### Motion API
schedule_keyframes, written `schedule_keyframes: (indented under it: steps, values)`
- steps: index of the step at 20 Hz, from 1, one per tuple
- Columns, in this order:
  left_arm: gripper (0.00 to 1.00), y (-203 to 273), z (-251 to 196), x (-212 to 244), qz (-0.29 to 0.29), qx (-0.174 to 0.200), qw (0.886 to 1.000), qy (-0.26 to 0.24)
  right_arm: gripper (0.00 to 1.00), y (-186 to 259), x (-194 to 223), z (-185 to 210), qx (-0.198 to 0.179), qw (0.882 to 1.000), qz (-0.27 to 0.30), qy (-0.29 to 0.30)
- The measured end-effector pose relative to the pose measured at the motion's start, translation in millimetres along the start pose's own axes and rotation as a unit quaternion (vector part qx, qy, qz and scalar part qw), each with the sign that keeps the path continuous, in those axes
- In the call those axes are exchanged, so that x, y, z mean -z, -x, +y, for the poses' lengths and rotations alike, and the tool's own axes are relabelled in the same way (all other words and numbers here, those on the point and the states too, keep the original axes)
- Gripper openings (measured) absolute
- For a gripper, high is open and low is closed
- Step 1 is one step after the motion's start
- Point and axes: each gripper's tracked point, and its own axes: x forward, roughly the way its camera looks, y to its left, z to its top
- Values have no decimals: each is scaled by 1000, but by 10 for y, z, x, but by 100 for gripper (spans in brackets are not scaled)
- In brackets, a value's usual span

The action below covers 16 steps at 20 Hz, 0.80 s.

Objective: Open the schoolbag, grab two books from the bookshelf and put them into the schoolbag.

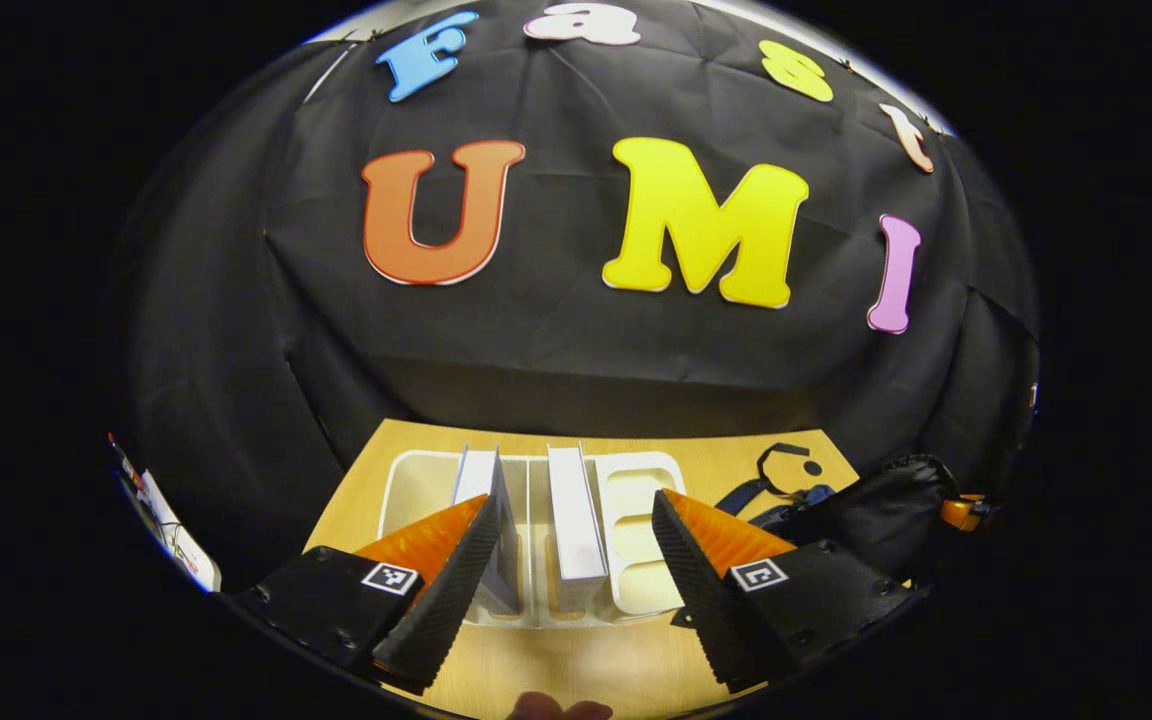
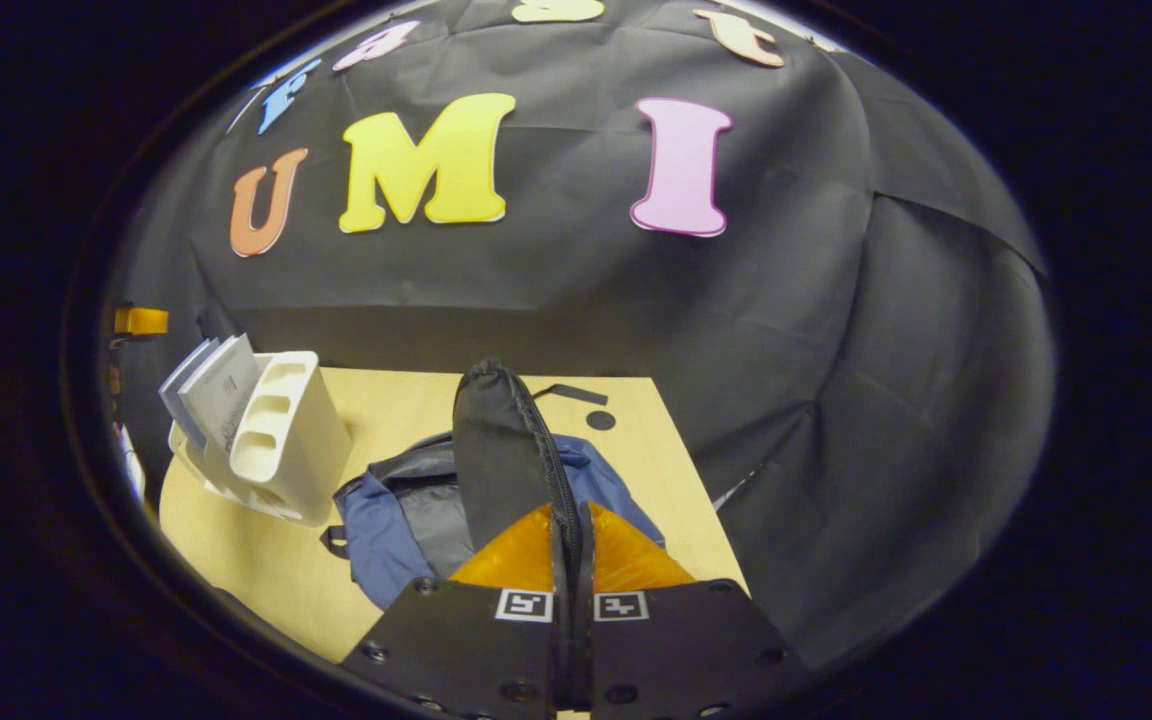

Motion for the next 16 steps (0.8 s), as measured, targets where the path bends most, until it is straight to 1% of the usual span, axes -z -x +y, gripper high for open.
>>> schedule_keyframes:
  steps: [3,6,8,10,12,16]
  values:
    - [97,-216,-98,79,80,29,996,12,0,-23,-3,-122,-1,1000,4,-7]
    - [97,-409,-118,62,147,36,988,16,0,4,15,-213,-1,1000,8,-12]
    - [97,-495,-90,70,189,32,981,1,0,23,43,-221,-5,1000,13,-25]
    - [98,-652,33,49,219,17,975,-14,0,30,66,-237,-6,999,15,-28]
    - [98,-753,92,152,261,10,965,-12,0,22,64,-249,-8,999,15,-33]
    - [99,-831,120,423,345,9,939,2,0,32,56,-259,-11,999,19,-35]
